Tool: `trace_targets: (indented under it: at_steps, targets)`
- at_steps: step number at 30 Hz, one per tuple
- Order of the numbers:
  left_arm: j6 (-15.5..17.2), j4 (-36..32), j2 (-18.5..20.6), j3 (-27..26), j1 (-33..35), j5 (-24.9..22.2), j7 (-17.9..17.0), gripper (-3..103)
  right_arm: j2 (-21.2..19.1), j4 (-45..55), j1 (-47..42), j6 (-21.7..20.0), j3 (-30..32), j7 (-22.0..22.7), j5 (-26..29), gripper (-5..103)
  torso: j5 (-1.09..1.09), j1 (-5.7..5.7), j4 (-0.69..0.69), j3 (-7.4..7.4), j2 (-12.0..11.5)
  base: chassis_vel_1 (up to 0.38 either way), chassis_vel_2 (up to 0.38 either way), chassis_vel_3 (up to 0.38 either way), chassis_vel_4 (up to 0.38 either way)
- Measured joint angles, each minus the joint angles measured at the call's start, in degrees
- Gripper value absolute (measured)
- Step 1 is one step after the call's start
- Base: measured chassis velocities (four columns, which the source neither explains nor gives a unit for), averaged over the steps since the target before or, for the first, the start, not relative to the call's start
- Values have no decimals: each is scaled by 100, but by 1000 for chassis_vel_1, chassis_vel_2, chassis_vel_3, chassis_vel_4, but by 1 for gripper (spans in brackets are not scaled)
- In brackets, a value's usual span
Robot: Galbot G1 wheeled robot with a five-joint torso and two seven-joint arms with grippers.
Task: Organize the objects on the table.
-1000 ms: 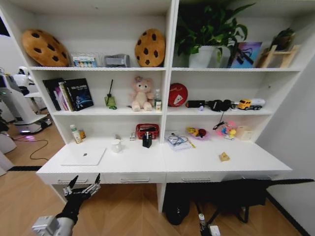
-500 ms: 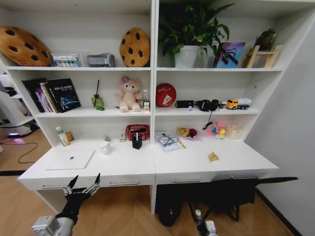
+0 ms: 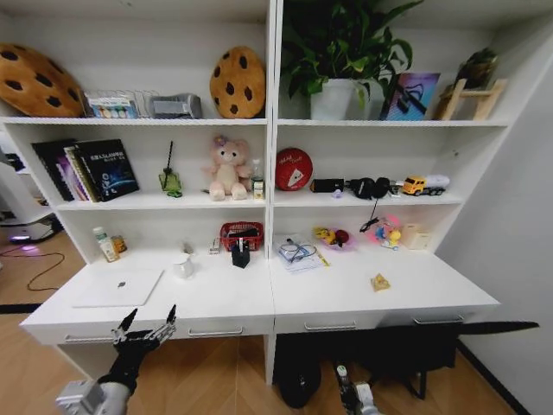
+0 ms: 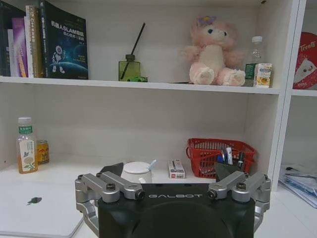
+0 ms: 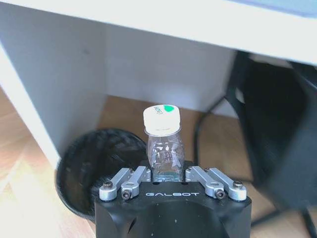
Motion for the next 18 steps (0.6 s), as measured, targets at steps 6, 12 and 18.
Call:
trace_targets:
  at_steps: [6,12,18]
  targets:
    - [0,0,0,0,0,0,-2,100,20,-386,260,987,-31,-1335,-532,25,2,-3,2,0,1,-22,42,13,-47]
    - [0,0,-1,0,1,0,-2,100,151,-1169,681,2140,-59,-1988,-806,25,2,-7,2,-1,3,20,-31,-34,38]
    - [0,0,0,0,1,0,-1,100,272,-1793,1002,2423,-61,-1931,-1105,25,2,-6,1,-1,2,0,0,0,0]
